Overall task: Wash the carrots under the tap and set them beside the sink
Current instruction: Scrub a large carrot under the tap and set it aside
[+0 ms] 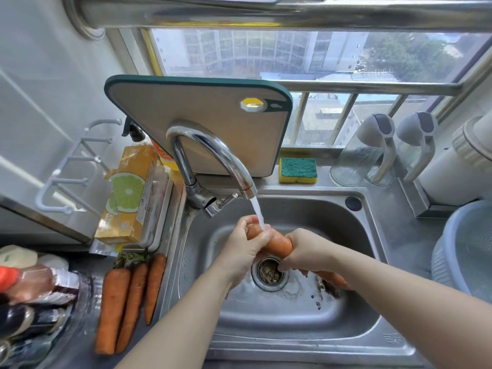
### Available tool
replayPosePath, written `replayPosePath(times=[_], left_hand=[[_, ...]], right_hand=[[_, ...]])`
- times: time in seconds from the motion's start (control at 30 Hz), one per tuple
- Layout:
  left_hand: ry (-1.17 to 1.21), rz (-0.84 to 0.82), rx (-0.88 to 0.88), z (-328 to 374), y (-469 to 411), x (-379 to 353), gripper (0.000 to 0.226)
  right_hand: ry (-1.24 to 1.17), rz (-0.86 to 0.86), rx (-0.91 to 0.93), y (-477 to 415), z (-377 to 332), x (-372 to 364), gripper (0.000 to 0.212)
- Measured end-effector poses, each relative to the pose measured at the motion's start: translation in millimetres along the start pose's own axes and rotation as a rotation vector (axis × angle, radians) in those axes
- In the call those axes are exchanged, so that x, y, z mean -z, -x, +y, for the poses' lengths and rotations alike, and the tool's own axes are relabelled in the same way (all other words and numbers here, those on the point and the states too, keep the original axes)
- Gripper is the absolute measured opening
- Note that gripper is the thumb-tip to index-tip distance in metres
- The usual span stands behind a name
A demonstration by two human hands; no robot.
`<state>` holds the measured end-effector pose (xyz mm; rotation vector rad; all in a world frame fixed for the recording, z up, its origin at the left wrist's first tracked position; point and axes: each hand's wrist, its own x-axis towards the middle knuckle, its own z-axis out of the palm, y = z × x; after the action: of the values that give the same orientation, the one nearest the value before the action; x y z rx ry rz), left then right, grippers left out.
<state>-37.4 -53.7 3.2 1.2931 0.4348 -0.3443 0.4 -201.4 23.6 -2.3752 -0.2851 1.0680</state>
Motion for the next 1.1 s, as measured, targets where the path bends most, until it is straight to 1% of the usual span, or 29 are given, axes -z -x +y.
replayPosePath(times=[0.1,0.13,0.17,0.23,0.33,0.37,0.4,0.5,0.53,0.57,0.67,0.7,0.73,0.77,0.87,0.93,0.97,1.03,1.07,1.1], left_hand=[[-0.441,-0.087,-0.093,2.9,-2.3,15.8,0.053],[-0.556,-0.108,-0.11,5.4,-2.4,19.5,0.057],[-0.613,-0.124,-0.12,7.3,-2.3,22.2,0.06],[-0.585,-0.151,-0.122,8.4,-3.6,28.4,0.06],[-0.34,-0.186,-0.042,11.0,-1.1,31.6,0.032],[-0.27,-0.169,-0.005,11.4,0.0,28.3,0.026],[-0.229,-0.124,0.019,11.5,0.3,23.2,0.021],[-0.204,0.096,0.019,9.5,1.2,4.0,0.002],[-0.183,0.122,0.034,8.6,1.5,0.9,0.002],[-0.139,0.095,0.07,8.7,2.0,0.8,0.007],[0.107,-0.137,0.21,14.5,6.4,12.3,0.024],[0.163,-0.189,0.232,16.6,8.4,15.4,0.027],[0.168,-0.214,0.227,17.4,8.9,17.9,0.029],[0.117,-0.216,0.196,17.2,8.7,18.5,0.029],[-0.263,-0.15,0.007,10.6,3.2,18.2,0.029],[-0.461,-0.103,-0.083,10.5,3.2,18.1,0.034],[-0.522,-0.074,-0.117,9.7,3.1,17.8,0.039],[-0.561,0.008,-0.159,7.6,3.8,14.9,0.043],[-0.55,0.037,-0.166,7.1,3.6,12.9,0.039],[-0.526,0.055,-0.161,6.8,2.8,10.8,0.031]], right_hand=[[0.066,0.1,0.018,-4.3,3.6,-3.3,0.018],[0.112,0.139,0.027,-5.1,4.4,-2.5,0.017],[0.174,0.173,0.039,-5.1,4.3,-1.1,0.015],[0.285,0.219,0.07,-2.6,1.9,2.1,0.015],[0.431,0.272,0.123,3.4,-2.1,4.1,0.012],[0.48,0.3,0.143,5.1,-3.5,3.2,0.01],[0.518,0.331,0.164,5.6,-4.7,1.5,0.009],[0.565,0.396,0.19,3.2,-5.3,-4.2,0.007],[0.564,0.399,0.185,2.2,-3.7,-4.4,0.007],[0.56,0.391,0.181,1.9,-1.3,-3.7,0.007],[0.526,0.345,0.181,3.2,6.2,0.0,0.009],[0.52,0.338,0.185,3.6,6.7,0.8,0.009],[0.521,0.338,0.19,3.6,6.4,1.1,0.009],[0.524,0.34,0.191,3.5,5.6,0.9,0.009],[0.525,0.343,0.184,3.4,3.6,0.7,0.008],[0.53,0.355,0.181,3.4,2.9,0.2,0.009],[0.536,0.366,0.18,3.4,2.3,0.0,0.013],[0.549,0.382,0.181,2.9,-0.4,-1.7,0.022],[0.551,0.391,0.187,2.1,-1.6,-3.0,0.022],[0.55,0.396,0.191,1.7,-2.5,-3.8,0.018]])
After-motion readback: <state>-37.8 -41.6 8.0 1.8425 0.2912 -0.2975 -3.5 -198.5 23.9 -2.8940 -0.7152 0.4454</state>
